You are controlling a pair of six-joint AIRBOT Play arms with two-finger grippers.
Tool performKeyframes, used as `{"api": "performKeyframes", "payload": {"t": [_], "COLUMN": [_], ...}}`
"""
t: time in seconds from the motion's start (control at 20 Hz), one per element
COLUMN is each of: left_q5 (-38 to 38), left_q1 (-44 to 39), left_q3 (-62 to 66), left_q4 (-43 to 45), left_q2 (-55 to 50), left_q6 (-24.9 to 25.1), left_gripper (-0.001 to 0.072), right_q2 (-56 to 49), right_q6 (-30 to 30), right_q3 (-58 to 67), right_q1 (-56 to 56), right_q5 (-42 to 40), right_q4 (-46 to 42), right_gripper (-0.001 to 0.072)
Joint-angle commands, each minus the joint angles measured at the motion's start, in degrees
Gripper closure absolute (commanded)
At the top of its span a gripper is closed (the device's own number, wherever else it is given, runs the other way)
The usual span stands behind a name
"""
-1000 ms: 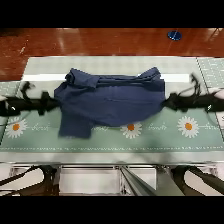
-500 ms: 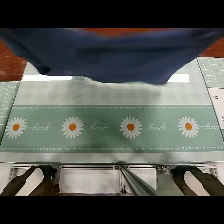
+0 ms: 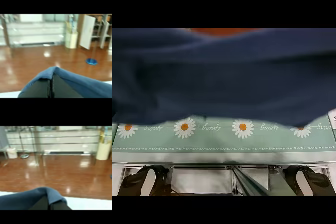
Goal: Fold the shirts.
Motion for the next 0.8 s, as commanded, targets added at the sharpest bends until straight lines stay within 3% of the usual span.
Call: {"api": "performKeyframes", "payload": {"t": [0.0,0.2,0.4,0.6,0.75], "left_q5": [0.0,-9.5,-10.2,0.2,10.1], "left_q1": [-13.7,-22.6,-22.8,-22.8,-22.7], "left_q3": [0.5,-2.1,-15.8,-30.4,-31.5], "left_q4": [22.5,36.6,36.8,36.7,34.9], "left_q2": [5.8,5.1,1.5,-8.2,-20.7], "left_q6": [-6.6,-12.5,-12.7,-16.3,-21.8], "left_gripper": [0.0688,0.0688,0.0688,0.0688,0.0688], "right_q2": [3.6,3.3,2.8,-3.0,-14.7], "right_q6": [3.4,4.7,4.2,-0.8,-5.5], "right_q3": [0.3,-1.3,-13.8,-28.4,-30.9], "right_q1": [0.1,0.1,0.1,0.1,0.1], "right_q5": [7.3,14.2,12.3,2.1,-6.4], "right_q4": [-4.7,-6.7,1.2,4.5,8.8], "right_gripper": [0.0693,0.0693,0.0693,0.0693,0.0693]}}
